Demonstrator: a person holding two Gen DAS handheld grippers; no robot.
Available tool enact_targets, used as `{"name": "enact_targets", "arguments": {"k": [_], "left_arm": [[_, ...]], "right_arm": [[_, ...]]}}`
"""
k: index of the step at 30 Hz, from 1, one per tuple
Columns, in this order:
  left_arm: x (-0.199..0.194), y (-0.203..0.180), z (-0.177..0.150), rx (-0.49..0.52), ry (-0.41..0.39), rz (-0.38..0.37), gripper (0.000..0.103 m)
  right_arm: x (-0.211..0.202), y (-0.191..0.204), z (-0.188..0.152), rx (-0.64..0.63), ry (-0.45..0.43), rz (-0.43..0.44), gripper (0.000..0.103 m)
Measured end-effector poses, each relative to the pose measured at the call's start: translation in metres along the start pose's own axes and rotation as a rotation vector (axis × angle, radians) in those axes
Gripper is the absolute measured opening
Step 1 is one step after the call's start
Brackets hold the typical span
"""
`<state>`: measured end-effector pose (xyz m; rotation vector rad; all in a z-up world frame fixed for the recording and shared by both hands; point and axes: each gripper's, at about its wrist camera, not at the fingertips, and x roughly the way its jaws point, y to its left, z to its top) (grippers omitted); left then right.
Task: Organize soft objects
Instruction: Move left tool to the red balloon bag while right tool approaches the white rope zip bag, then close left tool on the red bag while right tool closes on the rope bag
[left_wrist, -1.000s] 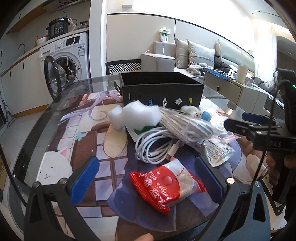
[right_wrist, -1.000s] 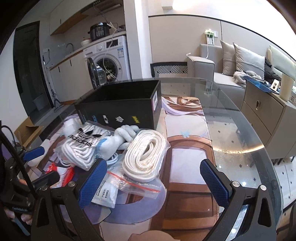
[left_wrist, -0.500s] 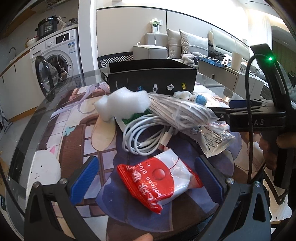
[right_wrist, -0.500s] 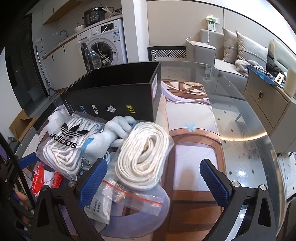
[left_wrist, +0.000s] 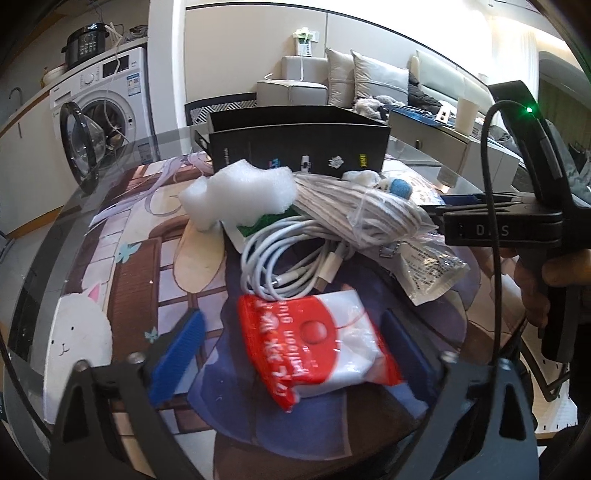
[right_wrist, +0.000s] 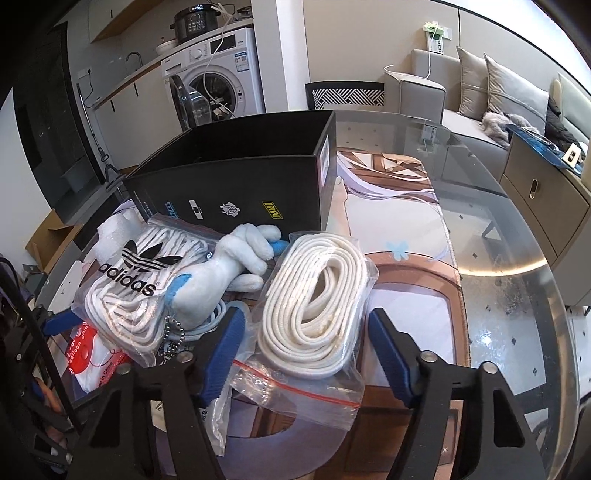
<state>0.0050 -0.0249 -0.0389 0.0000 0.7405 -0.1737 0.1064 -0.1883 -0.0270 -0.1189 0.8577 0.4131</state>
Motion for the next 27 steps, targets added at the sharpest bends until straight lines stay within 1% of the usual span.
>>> {"name": "enact_targets", "arguments": {"k": [1,2,3,4,6,8,12,15,24,27], "left_arm": [[0.0,-0.001,0.0,0.007,-0.002,-0.002,0.087],[0.0,-0.001,0.0,0.011,-0.004,-0.004,0.081],[-0.001,-0.002,0.0,0.018,-0.009,-0.007,0.071],[-0.002,-0.003,0.0,0.021,-0.01,-0.004,0.068],[-0.004,-0.002,0.0,0.018,-0.011,-0.009,0.062],[-0.005,0.001,0.0,0.005,-0.013,-0.015,0.058],[-0.008,0.006,0.001,-0.02,-0.015,-0.034,0.056],[-0.012,0.006,0.001,-0.027,-0.024,-0.038,0.056],[-0.027,0.011,0.006,-0.065,-0.075,-0.063,0.056],[-0.033,0.012,0.007,-0.071,-0.091,-0.066,0.056]], "right_arm": [[-0.001,0.0,0.0,0.0,0.0,0.005,0.066],[-0.001,0.0,-0.001,0.002,-0.001,0.006,0.063],[-0.002,-0.001,-0.001,0.005,-0.003,0.008,0.06],[-0.003,-0.001,-0.002,0.008,-0.005,0.012,0.058],[-0.005,-0.003,-0.004,0.017,-0.013,0.018,0.05],[-0.007,-0.006,-0.006,0.027,-0.021,0.021,0.044],[-0.011,-0.011,-0.009,0.04,-0.035,0.028,0.038],[-0.014,-0.014,-0.011,0.048,-0.042,0.037,0.037],[-0.031,-0.018,-0.02,0.059,-0.085,0.054,0.036],[-0.042,-0.017,-0.023,0.055,-0.114,0.064,0.036]]}}
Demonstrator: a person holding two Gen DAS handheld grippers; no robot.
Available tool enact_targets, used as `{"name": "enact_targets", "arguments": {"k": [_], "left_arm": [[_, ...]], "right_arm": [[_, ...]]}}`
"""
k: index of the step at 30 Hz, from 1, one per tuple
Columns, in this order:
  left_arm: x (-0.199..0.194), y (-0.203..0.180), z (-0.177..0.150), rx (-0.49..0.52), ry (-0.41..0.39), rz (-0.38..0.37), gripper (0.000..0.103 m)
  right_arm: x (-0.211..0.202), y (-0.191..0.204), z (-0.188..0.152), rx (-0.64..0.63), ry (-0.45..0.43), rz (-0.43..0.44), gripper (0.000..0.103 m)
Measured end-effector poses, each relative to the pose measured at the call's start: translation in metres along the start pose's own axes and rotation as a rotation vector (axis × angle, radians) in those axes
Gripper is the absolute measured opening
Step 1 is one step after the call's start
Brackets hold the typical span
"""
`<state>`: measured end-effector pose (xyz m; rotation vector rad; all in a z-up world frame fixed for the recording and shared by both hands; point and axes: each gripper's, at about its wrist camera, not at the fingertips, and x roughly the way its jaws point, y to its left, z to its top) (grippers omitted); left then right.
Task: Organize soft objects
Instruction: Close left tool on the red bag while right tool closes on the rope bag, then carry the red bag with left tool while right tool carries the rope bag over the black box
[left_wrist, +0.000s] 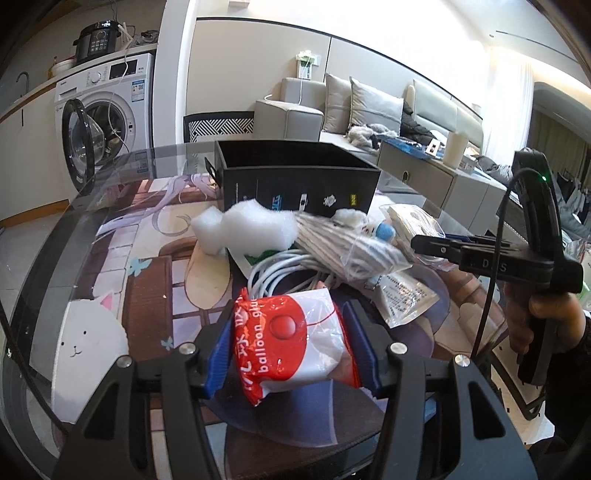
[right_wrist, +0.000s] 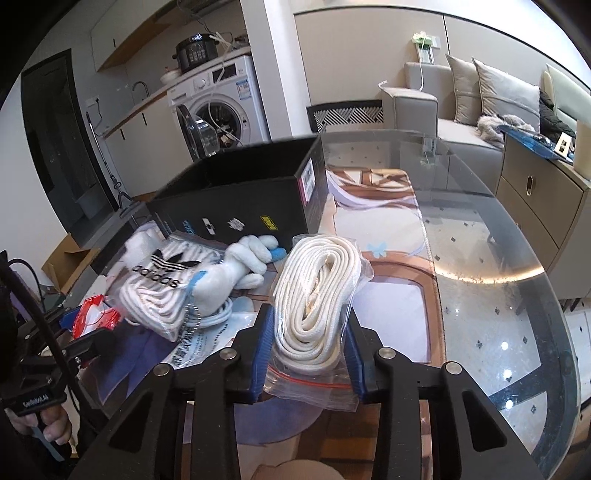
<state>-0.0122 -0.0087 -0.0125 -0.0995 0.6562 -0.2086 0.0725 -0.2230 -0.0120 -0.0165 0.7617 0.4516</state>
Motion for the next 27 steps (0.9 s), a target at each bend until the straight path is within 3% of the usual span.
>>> {"name": "enact_targets", "arguments": {"k": [10,27], "left_arm": [[-0.012,0.012,0.015,-0.039,-0.037,0.044,0.056],[0.0,0.016,0.07,-0.052,-0.086,0.123,0.056]], "right_arm": [[-0.029,0.015,0.005,-0.049,-0.072,0.049,0.036],[-0.067,0.037,0.053,-0.121,-0.165,0.143,0.036]]}}
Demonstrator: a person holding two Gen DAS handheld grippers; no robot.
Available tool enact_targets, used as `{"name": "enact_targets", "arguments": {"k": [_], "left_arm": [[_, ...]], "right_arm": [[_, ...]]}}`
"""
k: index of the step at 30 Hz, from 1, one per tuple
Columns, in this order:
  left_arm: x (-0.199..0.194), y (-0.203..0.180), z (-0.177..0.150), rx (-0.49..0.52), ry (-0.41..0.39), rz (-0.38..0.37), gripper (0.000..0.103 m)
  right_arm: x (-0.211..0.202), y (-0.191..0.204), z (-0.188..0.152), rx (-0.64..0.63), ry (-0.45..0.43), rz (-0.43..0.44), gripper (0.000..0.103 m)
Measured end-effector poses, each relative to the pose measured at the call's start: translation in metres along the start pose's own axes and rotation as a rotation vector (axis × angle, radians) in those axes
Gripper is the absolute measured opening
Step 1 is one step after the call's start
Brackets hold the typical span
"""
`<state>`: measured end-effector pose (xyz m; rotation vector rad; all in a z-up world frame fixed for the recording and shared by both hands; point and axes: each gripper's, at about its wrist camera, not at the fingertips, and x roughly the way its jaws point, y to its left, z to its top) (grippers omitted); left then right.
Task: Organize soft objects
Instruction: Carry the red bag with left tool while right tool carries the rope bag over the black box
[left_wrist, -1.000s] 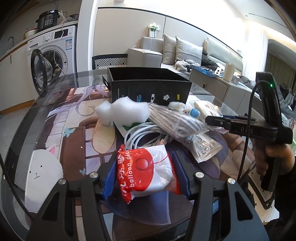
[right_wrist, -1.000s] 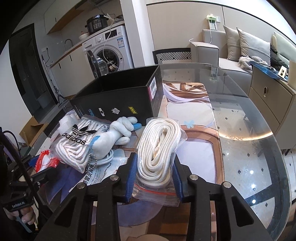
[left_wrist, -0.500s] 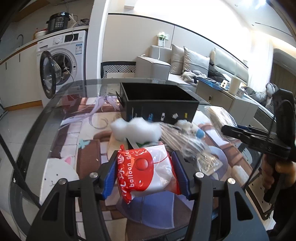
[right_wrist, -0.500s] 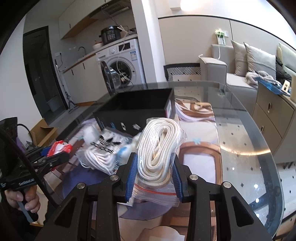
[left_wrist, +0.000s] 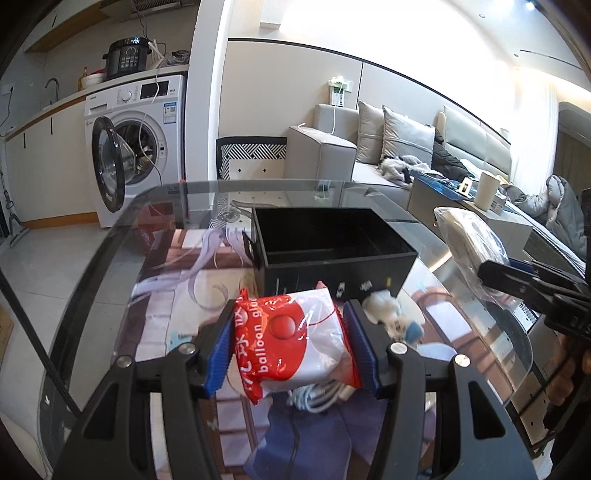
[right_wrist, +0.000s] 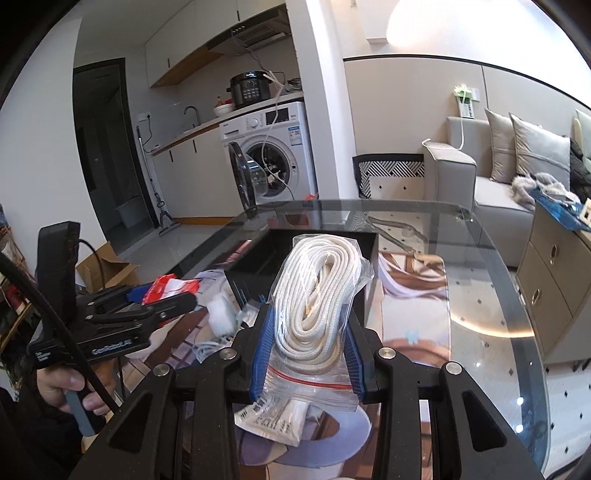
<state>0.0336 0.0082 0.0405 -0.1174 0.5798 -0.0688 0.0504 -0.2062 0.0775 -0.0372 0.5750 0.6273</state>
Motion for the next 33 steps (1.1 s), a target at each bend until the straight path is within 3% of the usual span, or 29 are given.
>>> {"name": "enact_targets", "arguments": {"k": [19,33], "left_arm": [[0.022,0.005,0.049,-0.003,-0.04,-0.008,0.056],[0.061,-0.008,0.069,0.017,0.014,-0.032,0.057]], "right_arm": [[0.03,-0.005,0.033,-0.002,0.044,0.025,0.036],[0.074,-0.019,0.05,0.0,0.121,0.029,0.036]]}}
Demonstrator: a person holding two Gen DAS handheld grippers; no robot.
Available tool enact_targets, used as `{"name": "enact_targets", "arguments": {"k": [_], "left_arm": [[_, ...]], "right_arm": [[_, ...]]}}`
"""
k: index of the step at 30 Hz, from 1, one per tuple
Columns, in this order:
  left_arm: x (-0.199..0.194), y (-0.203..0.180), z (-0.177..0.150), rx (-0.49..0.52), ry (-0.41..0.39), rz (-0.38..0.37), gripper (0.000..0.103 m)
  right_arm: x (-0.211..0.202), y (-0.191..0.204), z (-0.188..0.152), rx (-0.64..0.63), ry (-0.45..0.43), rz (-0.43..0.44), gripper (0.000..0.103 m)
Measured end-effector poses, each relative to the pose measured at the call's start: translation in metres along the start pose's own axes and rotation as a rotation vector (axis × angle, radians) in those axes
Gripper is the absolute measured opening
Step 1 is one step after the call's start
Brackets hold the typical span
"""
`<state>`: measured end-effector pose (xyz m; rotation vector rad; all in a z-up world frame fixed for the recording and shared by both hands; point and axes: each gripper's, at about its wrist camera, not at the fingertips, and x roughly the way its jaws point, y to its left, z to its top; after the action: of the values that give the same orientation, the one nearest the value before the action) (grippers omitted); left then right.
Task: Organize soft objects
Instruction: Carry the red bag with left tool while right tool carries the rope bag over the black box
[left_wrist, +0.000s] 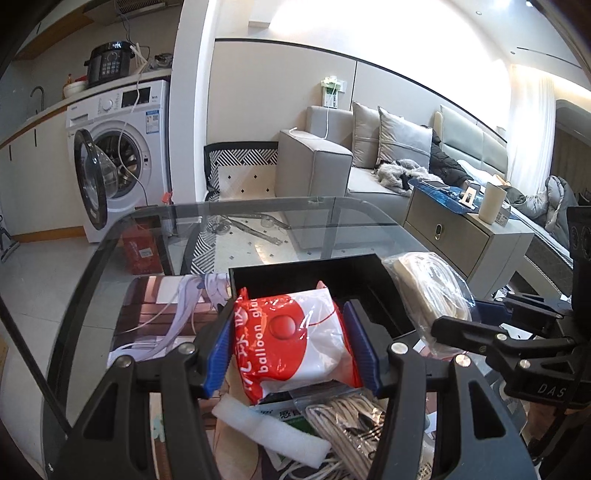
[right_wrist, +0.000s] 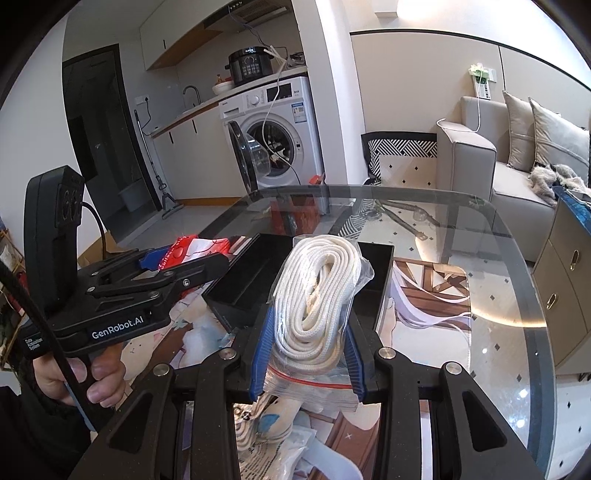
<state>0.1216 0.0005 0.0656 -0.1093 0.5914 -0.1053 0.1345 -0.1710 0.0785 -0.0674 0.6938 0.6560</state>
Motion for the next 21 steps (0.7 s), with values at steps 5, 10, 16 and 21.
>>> {"name": "enact_targets", "arguments": {"k": [5,10,16,21], "left_arm": [[0.012,-0.001,0.002,0.002,0.025,-0.001,0.057],[0.02,-0.001,0.009,-0.006,0.033,-0.01,0.057],[0.033,0.0,0.012,-0.011,0.064,-0.015,0.057],[0.044,0.001,0.012,-0.015,0.09,-0.024,0.057]], "right_arm": [[0.014,-0.004,0.005,-0.005,0.027,-0.003,0.036],[0.028,-0.006,0.01,-0.016,0.052,-0.004,0.036],[0.04,-0.009,0.014,-0.013,0.071,-0.012,0.036],[0.049,-0.011,0.016,-0.017,0.091,-0.012,0.036]]}}
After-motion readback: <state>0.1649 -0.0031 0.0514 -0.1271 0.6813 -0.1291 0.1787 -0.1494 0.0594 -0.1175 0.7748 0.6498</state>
